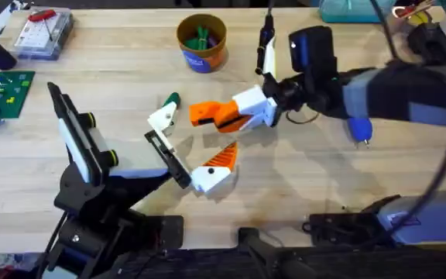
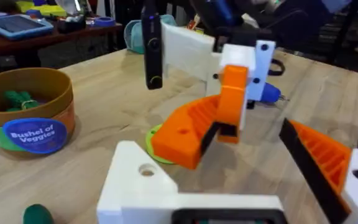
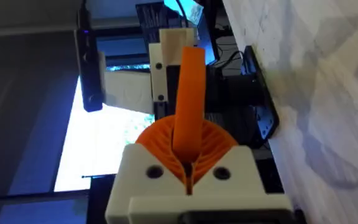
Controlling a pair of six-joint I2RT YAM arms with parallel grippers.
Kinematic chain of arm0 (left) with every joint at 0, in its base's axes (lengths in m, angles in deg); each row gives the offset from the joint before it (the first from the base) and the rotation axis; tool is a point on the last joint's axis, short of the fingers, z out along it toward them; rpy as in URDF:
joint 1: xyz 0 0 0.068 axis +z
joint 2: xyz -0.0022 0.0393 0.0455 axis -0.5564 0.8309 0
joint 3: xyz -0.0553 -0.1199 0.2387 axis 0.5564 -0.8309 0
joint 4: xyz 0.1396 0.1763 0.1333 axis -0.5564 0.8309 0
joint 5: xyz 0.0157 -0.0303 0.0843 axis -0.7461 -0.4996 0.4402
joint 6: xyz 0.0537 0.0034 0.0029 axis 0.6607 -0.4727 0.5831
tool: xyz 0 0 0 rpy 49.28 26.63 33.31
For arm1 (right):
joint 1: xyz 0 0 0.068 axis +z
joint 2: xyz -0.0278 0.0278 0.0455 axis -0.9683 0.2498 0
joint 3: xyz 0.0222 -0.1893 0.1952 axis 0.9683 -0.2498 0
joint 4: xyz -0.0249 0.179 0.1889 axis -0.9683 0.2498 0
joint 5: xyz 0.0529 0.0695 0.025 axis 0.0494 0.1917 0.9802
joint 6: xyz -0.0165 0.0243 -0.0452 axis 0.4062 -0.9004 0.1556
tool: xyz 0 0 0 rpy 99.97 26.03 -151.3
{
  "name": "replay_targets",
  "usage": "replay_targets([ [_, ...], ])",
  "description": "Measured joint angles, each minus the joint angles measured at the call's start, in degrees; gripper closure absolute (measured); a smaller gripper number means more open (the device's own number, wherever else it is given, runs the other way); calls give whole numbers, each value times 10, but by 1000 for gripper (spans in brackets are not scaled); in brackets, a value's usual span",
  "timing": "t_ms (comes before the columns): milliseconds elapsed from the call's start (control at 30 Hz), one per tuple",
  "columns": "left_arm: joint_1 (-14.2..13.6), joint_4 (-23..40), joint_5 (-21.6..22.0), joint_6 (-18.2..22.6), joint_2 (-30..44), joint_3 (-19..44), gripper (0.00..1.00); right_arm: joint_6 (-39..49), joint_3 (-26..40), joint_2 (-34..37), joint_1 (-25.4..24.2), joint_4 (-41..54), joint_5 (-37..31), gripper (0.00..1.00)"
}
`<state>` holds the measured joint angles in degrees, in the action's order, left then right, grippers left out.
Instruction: Pick up the gripper from the table and insert it into the empty holder that is missing its gripper. Then pick up a screw, insert it into the mounting hole, and use the screwdriver to tighten it. Finally, clean up the table by picking up the vegetable and placing it into the bucket.
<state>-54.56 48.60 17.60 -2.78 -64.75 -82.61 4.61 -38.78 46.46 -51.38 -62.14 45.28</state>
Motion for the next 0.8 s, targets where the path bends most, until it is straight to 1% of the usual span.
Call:
replay_targets([
  [100, 0, 0, 0, 0, 0, 0, 10, 30, -12, -32, 1, 23, 1, 985],
  [200, 0, 0, 0, 0, 0, 0, 10, 52, -12, -44, 10, 25, 2, 985],
  [367, 0, 0, 0, 0, 0, 0, 10, 80, -13, -44, 67, 21, 2, 985],
  [467, 0, 1, -3, 0, 0, 0, 10, 87, -13, -44, 86, 20, 2, 985],
  [700, 0, 1, -18, 0, 0, 0, 10, 91, -13, -40, 82, 20, 2, 985],
  [800, 0, 1, -26, 0, 0, 0, 10, 91, -13, -9, 82, 19, 2, 985],
])
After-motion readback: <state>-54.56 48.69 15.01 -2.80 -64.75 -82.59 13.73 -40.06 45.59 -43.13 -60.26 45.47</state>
